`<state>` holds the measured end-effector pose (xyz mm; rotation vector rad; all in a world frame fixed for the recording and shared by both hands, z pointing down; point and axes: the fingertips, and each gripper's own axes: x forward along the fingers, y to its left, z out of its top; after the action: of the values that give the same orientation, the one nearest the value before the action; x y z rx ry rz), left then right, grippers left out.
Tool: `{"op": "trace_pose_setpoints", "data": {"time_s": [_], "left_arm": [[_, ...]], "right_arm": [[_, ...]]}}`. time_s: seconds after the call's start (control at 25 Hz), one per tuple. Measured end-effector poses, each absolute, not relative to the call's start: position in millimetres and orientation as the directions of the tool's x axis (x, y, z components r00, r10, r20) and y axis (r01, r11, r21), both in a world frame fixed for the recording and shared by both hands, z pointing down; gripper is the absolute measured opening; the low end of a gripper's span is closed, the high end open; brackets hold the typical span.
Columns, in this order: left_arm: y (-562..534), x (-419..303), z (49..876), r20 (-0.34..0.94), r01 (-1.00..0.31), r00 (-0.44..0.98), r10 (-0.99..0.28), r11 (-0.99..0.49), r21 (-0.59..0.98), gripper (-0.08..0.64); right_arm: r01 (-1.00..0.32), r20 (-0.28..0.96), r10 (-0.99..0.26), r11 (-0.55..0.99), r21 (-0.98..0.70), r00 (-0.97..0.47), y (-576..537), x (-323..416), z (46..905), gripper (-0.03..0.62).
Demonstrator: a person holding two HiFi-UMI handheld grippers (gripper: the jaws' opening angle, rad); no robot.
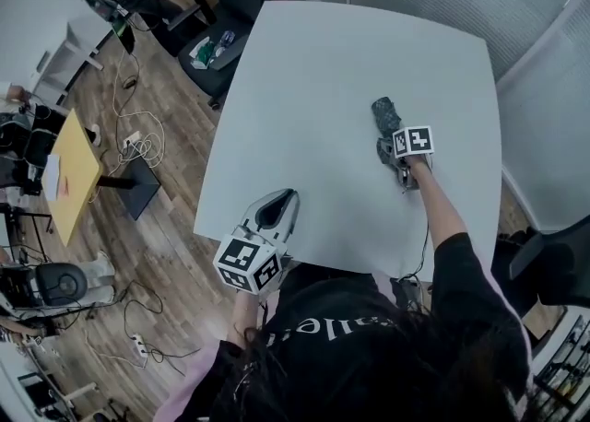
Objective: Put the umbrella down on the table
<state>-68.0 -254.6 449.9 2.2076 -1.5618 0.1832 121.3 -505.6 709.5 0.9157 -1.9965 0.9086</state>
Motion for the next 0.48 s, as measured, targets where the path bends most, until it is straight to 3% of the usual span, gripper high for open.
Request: {"op": "trace_pose_setpoints", "data": {"time_s": [0.48], "left_arm": [[-251.2, -69.9, 457.2, 0.349, -0.917, 0.375, -0.859, -0.287, 0.277, 0.026]], "right_arm": [[-0.832, 0.788, -0.375, 0.472, -0.291, -0.488, -496.4, 120.0, 695.7, 0.291]]}}
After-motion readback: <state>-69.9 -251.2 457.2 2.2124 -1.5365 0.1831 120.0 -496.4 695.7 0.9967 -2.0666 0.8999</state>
